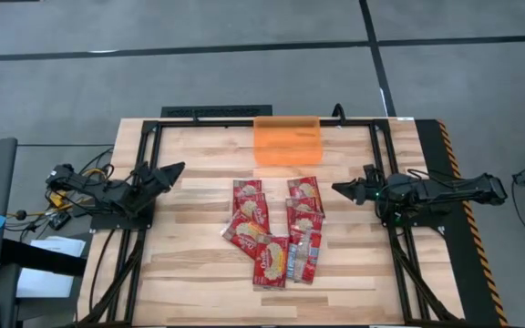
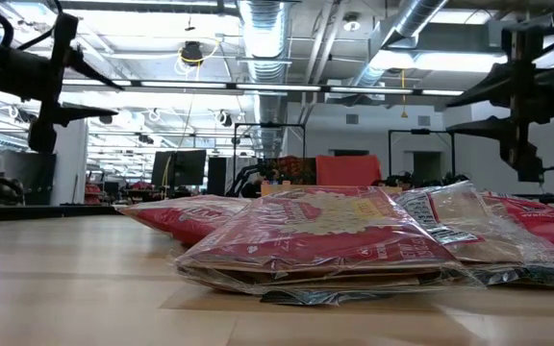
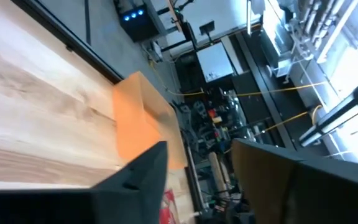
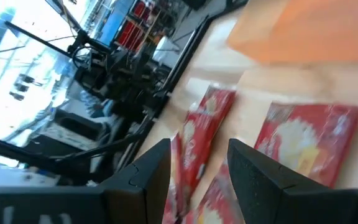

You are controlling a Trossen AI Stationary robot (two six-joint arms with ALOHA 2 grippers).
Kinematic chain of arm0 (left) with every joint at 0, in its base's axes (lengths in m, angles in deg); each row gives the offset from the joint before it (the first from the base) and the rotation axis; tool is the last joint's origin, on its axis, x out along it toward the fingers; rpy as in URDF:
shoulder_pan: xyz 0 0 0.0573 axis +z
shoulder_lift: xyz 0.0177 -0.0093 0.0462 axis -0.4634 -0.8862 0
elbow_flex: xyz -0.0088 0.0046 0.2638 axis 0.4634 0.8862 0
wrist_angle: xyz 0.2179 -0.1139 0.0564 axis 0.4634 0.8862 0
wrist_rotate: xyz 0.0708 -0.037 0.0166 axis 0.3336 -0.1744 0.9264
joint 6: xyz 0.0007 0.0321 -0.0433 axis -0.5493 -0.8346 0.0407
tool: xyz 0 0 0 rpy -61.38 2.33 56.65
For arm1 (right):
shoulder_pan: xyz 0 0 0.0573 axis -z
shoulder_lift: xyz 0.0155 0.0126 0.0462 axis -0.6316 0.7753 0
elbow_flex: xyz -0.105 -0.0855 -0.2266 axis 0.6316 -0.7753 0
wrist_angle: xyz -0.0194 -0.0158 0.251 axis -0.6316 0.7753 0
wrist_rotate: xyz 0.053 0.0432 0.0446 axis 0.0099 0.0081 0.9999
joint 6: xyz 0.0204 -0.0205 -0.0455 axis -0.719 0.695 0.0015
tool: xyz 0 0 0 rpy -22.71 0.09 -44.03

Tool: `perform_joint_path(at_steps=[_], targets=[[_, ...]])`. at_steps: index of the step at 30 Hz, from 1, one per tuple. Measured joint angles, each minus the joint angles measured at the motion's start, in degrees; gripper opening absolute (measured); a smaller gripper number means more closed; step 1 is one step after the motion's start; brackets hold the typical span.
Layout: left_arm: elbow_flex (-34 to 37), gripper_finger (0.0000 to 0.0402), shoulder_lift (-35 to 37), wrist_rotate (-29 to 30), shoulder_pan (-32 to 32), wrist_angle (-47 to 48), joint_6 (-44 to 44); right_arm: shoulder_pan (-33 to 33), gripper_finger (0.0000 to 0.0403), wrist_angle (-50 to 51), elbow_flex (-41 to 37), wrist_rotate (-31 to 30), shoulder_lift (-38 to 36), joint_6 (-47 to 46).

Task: Sort popcorn bags into baskets
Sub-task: Put the red popcorn bag into the orange bin

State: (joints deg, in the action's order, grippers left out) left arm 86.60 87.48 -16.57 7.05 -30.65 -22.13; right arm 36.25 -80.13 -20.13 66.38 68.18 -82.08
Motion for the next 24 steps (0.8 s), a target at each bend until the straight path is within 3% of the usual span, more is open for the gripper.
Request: perform_joint_path(at_steps=[4, 8, 12, 24], targets=[[0.0, 0.024, 0.0, -0.1, 0.0, -0.9, 1.2, 0.1, 0.0182, 0.2, 0.0, 0.4, -0.1, 0.2], [0.0, 0.0274, 0.0, -1.7, 0.0, -0.9, 2.6, -0.1, 0.0173, 0.3, 0.0, 0.7, -0.1, 0.5], [0.0, 0.0283, 0.0, -3.5, 0.0, -1.1, 3.1, 0.7, 0.0173, 1.8, 0.1, 4.6, 0.2, 4.7], [0.0, 0.0279, 0.0, -4.1, 0.0, -0.5, 2.0, 5.7, 0.0189, -6.0, -0.1, 5.0, 0.6, 3.0]])
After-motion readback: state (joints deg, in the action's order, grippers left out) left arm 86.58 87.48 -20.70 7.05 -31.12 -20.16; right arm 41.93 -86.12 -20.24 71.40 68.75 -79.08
